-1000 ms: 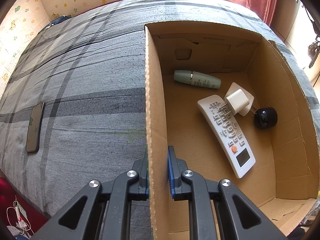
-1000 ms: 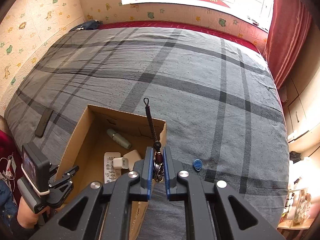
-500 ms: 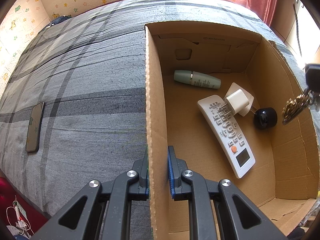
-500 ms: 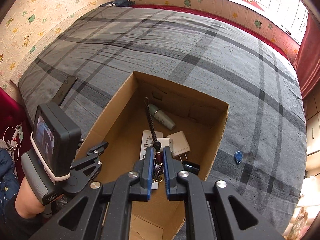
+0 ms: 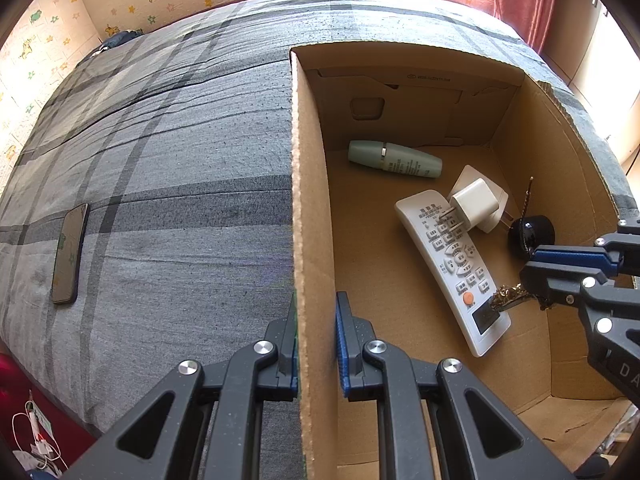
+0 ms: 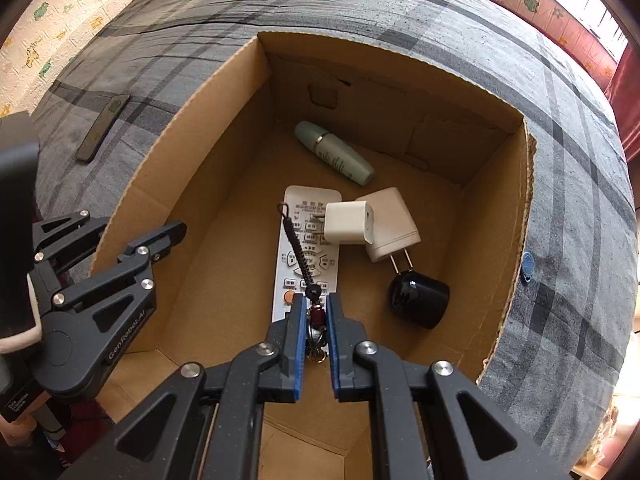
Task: Organize rigid objects
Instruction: 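Lower the keyring beside the black cap and open the right tool, then withdraw the right tool from the box toward the blue fob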
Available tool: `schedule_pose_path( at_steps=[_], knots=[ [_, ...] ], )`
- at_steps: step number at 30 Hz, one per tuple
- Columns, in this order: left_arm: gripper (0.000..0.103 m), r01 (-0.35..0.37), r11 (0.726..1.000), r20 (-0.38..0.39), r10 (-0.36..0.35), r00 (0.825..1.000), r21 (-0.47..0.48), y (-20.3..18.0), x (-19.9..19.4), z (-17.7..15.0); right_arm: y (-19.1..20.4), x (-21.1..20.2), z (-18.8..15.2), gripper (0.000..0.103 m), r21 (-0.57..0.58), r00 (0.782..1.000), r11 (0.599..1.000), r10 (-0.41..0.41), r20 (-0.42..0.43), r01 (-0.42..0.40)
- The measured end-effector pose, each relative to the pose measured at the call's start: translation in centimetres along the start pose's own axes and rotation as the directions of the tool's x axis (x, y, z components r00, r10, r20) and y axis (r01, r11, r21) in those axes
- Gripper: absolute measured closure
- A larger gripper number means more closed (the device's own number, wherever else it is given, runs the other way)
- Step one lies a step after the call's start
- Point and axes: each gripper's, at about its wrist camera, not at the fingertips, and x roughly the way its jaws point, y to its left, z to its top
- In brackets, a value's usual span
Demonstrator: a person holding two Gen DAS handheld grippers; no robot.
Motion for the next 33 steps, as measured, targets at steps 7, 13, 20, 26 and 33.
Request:
schedule_pose_path(
  at_steps=[7, 13, 20, 26, 33],
  knots=[
    [0.087, 0.001, 1.000, -0.001, -0.001, 1.000, -0.001, 0.0, 0.0, 0.0, -0.1, -1.2, 0.4, 0.044, 0.022, 0.998, 1.000, 0.001, 0.056, -0.002],
    [0.087, -0.001, 1.000, -0.002, 0.001, 1.000, -0.001, 0.0, 0.1, 0.0, 0.6, -2.2, 0.4, 0.001, -0.005, 0.993, 0.998, -0.055, 0.107, 0.056],
    [0.087, -0.003, 1.000, -0.002, 0.003, 1.000, 0.000, 0.0, 0.1, 0.0, 0.7, -4.0, 0.2, 0.000, -0.014, 0.980, 0.993, -0.113, 0.167, 0.117],
    [0.087, -0.007, 1.000, -0.002, 0.007, 1.000, 0.003, -0.2, 0.0, 0.0, -0.8, -6.6, 0.2, 0.000, 0.013, 0.972, 0.993, -0.118, 0.204, 0.118],
    [0.087, -0.007, 1.000, -0.002, 0.007, 1.000, 0.002, -0.1, -0.1, 0.0, -3.8, -7.9, 0.3, 0.000, 0.080, 0.966, 0.990, -0.132, 0.221, 0.117]
  ],
)
